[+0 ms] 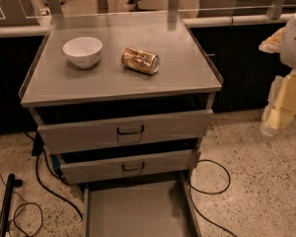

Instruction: Place orange can into bottom drawer

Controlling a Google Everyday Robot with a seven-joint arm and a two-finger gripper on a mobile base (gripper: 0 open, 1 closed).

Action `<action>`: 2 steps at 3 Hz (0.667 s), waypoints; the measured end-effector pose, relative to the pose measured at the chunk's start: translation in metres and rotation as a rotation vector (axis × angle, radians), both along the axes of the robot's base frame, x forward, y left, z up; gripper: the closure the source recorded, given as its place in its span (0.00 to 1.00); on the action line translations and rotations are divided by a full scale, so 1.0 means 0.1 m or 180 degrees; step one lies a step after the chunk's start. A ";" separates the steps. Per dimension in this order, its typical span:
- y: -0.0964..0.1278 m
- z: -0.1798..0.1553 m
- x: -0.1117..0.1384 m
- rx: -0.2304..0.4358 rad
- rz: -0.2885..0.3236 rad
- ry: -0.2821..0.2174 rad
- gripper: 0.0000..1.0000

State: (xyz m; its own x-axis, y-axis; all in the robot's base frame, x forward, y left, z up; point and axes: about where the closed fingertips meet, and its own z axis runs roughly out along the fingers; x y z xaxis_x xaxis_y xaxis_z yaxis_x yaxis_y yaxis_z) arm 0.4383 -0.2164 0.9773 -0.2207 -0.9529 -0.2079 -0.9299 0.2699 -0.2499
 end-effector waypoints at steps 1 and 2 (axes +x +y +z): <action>0.02 0.02 0.01 0.0002 0.0009 -0.0038 0.00; 0.01 0.02 0.11 0.0160 -0.0021 -0.0179 0.00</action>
Offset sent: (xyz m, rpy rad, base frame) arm 0.0307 -0.0015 -0.0016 0.1518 -0.1274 -0.0254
